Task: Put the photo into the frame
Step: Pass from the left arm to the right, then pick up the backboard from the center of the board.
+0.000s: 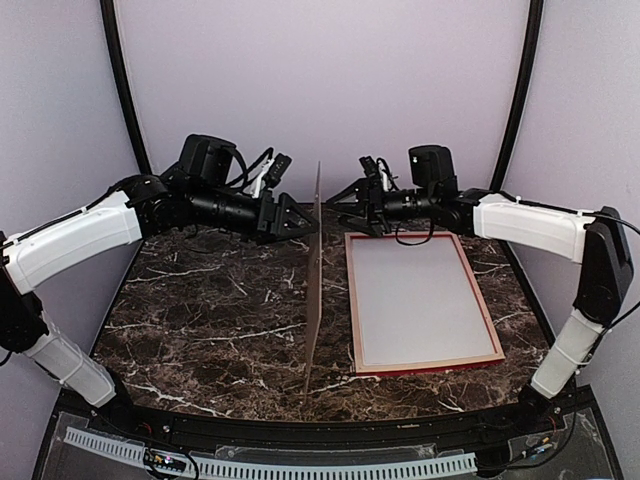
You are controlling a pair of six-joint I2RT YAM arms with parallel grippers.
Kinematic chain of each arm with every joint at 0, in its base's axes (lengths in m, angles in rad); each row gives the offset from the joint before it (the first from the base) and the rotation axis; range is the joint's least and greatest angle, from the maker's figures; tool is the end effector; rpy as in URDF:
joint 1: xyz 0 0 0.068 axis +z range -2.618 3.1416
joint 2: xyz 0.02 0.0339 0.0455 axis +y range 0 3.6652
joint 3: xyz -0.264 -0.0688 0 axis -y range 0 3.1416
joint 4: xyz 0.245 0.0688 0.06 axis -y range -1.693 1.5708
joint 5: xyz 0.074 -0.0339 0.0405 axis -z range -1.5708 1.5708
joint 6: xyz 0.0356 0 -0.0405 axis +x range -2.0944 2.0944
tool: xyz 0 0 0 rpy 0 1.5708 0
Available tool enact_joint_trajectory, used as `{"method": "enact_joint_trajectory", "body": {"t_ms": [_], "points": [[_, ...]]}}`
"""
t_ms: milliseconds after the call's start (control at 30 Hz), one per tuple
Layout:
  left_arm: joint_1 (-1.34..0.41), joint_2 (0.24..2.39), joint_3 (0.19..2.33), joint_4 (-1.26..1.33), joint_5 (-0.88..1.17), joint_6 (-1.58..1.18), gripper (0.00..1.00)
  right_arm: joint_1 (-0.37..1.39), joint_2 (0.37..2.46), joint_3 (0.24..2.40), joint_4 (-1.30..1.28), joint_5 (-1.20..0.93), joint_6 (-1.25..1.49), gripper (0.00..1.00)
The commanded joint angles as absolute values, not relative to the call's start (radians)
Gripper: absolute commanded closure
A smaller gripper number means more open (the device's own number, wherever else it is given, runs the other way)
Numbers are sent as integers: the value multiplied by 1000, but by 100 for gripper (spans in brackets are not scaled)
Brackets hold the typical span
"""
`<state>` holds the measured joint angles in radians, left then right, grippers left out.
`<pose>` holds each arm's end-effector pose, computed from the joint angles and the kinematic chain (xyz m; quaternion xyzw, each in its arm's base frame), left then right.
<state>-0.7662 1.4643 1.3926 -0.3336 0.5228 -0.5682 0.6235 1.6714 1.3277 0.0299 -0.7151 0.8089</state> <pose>0.2305 -0.2465 0.3770 0.2212 0.7886 -0.4985 0.2841 0.3057 0.2486 0.3190 -0.1347 0.7735 0.5751 0.2296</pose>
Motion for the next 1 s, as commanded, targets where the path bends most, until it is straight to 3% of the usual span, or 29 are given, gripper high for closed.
{"method": "enact_joint_trajectory", "body": {"t_ms": [0, 633, 967], "points": [[-771, 1459, 1420, -301, 541, -547, 38, 645, 1661, 1365, 62, -744, 839, 22], [-771, 1438, 1398, -352, 430, -515, 37, 653, 1600, 1315, 47, -728, 846, 27], [-771, 1411, 1381, -375, 385, -500, 37, 652, 1620, 1351, -224, -604, 687, 48]]}}
